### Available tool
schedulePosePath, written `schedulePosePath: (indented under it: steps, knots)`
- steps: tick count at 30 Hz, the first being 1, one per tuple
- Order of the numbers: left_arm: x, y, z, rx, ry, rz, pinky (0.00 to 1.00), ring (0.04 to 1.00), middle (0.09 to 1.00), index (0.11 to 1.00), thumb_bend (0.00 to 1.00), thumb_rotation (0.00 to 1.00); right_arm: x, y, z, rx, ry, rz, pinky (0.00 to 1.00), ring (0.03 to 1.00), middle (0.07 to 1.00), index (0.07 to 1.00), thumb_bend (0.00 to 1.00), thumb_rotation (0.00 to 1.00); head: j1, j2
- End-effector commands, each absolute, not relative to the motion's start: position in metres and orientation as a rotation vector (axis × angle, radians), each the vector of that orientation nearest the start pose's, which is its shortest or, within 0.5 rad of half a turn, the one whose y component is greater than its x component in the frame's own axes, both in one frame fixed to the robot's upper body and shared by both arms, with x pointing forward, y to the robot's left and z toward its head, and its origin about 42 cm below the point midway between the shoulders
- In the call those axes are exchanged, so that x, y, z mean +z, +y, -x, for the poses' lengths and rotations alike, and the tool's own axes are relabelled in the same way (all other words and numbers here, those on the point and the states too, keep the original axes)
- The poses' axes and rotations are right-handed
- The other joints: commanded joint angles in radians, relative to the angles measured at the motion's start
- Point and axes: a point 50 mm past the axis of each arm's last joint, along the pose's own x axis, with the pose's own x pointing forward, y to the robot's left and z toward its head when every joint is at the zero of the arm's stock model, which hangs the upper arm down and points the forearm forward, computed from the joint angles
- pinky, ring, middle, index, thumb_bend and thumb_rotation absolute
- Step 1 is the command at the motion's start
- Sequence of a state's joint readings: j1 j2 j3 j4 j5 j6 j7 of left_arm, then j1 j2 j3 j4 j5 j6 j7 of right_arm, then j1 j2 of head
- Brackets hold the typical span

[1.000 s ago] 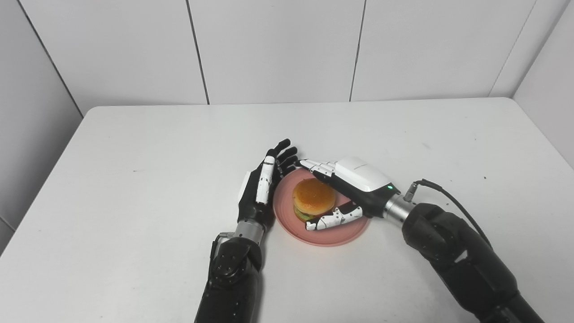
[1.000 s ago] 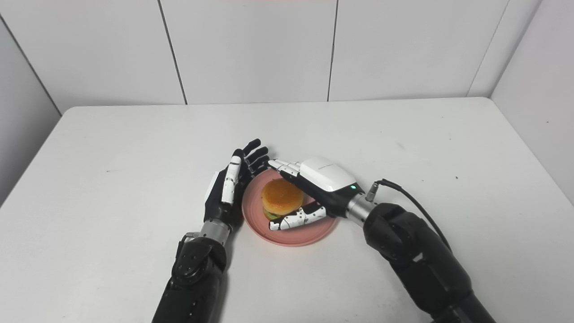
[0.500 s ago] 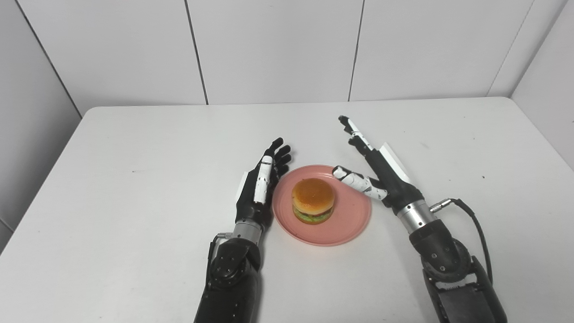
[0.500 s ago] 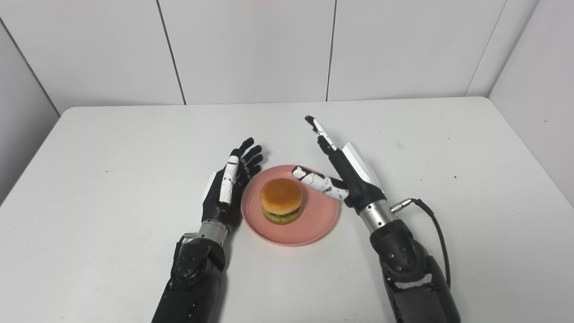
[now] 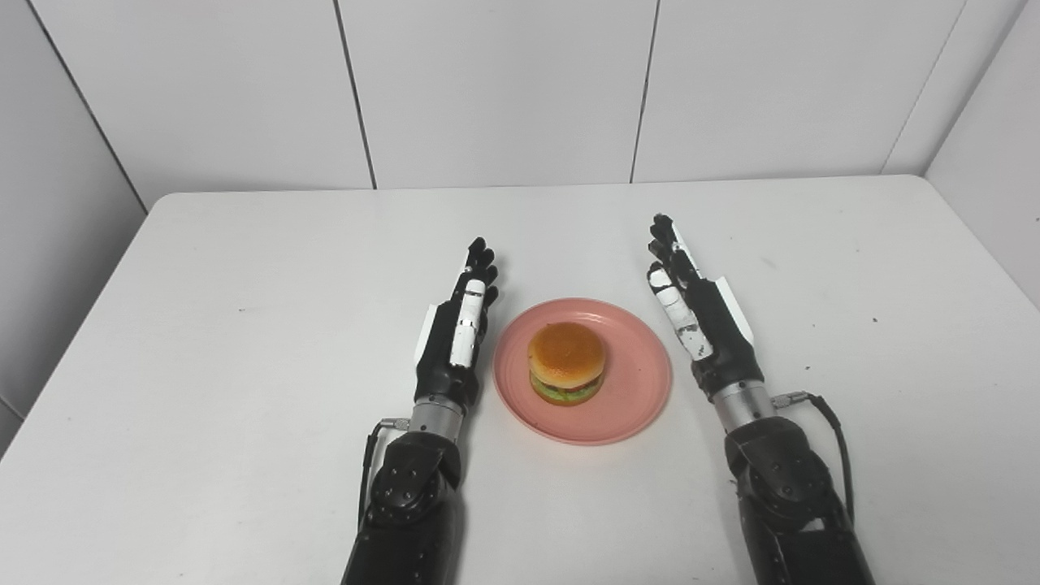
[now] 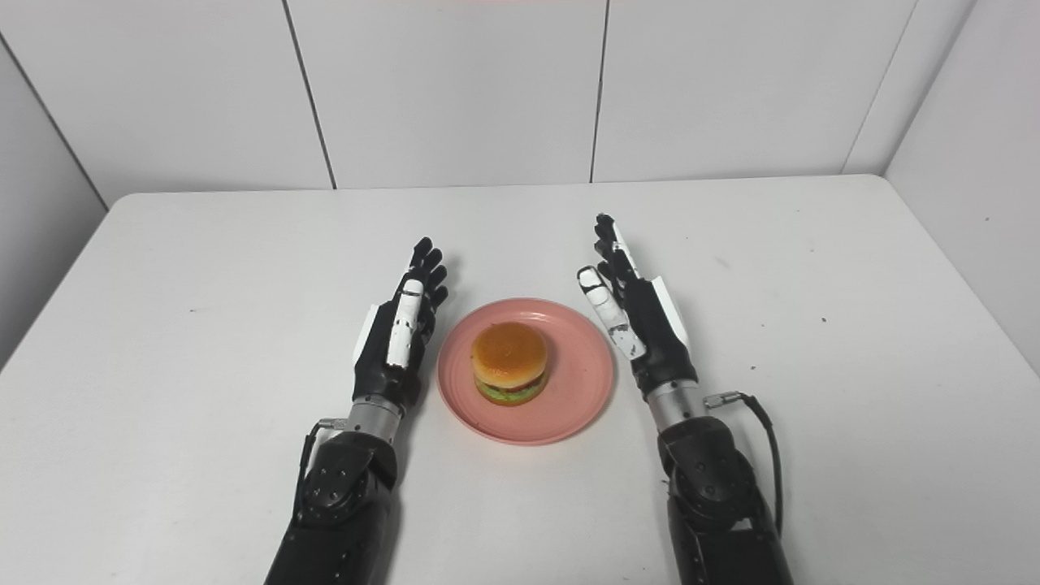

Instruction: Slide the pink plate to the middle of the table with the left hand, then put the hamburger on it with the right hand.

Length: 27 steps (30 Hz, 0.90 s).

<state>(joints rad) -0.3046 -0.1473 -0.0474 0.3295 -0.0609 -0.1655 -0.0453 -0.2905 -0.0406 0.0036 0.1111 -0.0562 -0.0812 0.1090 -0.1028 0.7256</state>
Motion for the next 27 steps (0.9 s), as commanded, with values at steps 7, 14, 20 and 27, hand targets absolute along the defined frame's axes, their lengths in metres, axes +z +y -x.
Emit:
schedulePosePath:
  steps: [7,14,20,27]
  knots:
    - [0.116,0.124,-0.368,-0.224,-0.114,0.099,1.0,1.0,1.0,1.0,0.35,1.0,0.156,-0.189,-0.372,0.126,-0.237,-0.049,1.0,1.0,1.0,1.0,0.58,0.95,-0.009,-0.001]
    - [0.115,0.127,-0.369,-0.236,-0.1,0.089,1.0,1.0,1.0,1.0,0.37,1.0,0.151,-0.192,-0.368,0.097,-0.212,-0.068,1.0,1.0,1.0,1.0,0.6,0.94,-0.011,-0.001]
    - [0.114,0.127,-0.369,-0.231,-0.088,0.095,1.0,1.0,1.0,1.0,0.37,1.0,0.146,-0.193,-0.368,0.068,-0.208,-0.079,1.0,1.0,1.0,1.0,0.6,0.92,-0.01,0.001]
    - [0.115,0.126,-0.369,-0.227,-0.078,0.134,1.0,1.0,1.0,1.0,0.37,1.0,0.145,-0.198,-0.368,0.044,-0.202,-0.092,1.0,1.0,1.0,1.0,0.62,0.89,-0.002,0.004]
